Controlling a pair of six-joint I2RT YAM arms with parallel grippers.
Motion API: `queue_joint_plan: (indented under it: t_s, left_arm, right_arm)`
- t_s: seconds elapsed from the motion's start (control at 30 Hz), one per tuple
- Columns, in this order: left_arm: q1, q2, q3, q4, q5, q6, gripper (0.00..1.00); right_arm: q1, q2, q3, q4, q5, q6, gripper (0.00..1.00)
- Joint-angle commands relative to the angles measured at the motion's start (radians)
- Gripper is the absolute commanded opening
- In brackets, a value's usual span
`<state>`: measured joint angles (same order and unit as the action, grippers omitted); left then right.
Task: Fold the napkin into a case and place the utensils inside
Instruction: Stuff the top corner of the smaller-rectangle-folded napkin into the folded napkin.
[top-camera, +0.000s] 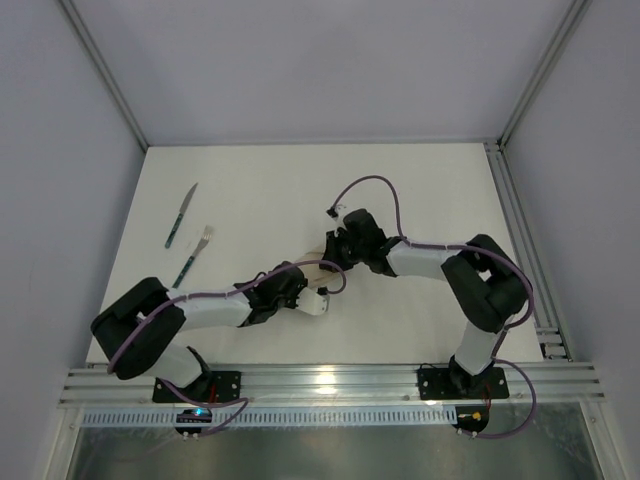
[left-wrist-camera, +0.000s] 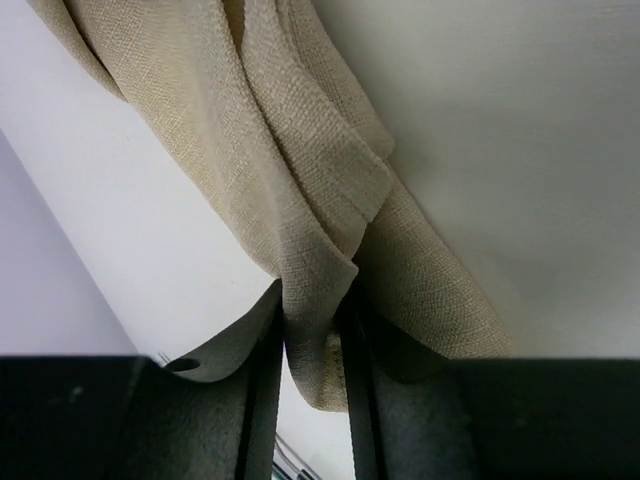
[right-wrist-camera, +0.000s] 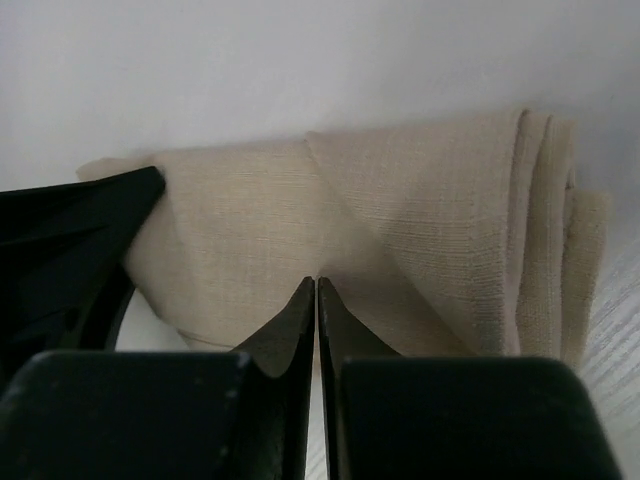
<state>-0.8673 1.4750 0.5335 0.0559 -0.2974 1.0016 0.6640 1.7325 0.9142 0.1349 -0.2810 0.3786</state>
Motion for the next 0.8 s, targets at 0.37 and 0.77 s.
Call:
queue_joint_plan:
  t_s: [0.37, 0.77]
  left_arm:
    - [0.004, -0.179, 0.095, -0.387, 0.267, -0.115, 0.5]
    - [0.013, -0.199, 0.24, -0.369, 0.374, -0.322, 0.62]
  right_arm:
    - [-0.05, 0.104, -0.041, 0.086, 0.019, 0.114, 0.04]
    - [-0.05, 0.087, -0.081, 0.19, -0.047, 0.193, 0.04]
